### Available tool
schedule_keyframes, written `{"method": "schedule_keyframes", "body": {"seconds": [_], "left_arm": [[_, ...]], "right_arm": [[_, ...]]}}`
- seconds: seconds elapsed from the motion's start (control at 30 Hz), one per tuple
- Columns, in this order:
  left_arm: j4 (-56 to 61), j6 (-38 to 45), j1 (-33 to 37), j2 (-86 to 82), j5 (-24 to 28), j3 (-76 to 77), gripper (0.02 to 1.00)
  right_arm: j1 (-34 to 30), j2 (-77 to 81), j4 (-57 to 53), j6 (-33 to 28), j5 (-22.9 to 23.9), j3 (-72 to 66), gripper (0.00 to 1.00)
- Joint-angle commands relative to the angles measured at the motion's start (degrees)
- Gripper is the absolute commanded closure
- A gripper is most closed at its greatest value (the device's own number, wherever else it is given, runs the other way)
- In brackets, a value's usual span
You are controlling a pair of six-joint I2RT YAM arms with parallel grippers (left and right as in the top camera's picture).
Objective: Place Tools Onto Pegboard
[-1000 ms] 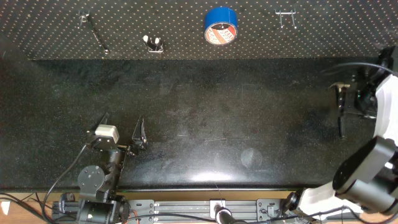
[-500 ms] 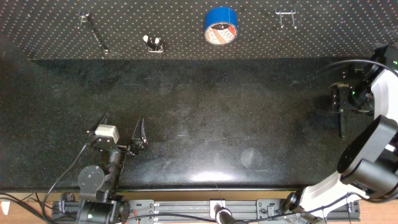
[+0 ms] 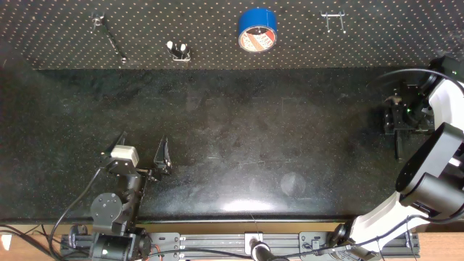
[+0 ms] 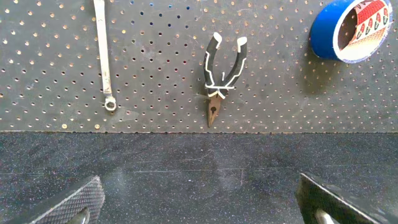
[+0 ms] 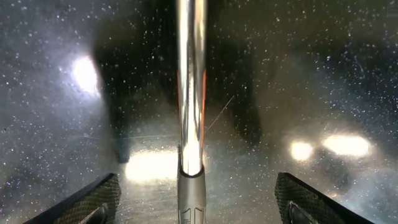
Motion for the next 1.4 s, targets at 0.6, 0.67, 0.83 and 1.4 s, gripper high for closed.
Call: {"method": "schedule_keyframes", "body": {"seconds": [0.6, 0.67, 0.83, 1.4], "left_arm": [[-0.4, 0.8, 0.1, -0.7, -0.5, -0.1, 0.025], [-0.4, 0.8, 0.1, -0.7, -0.5, -0.1, 0.025], [-0.4, 0.8, 0.1, -0.7, -0.5, -0.1, 0.027], [-0.4, 0.8, 0.1, -0.7, -0.5, -0.1, 0.025]], "right_arm": [[0.0, 3.2, 0.1, -1.6, 0.3, -0.7, 0.154], [0.0, 3.2, 0.1, -1.6, 0.3, -0.7, 0.15], [-0.3, 3.2, -0.1, -1.6, -1.9, -0.9, 0.159], [-1.0, 3.2, 2.2, -3.0, -7.1, -3.7, 0.159]]}}
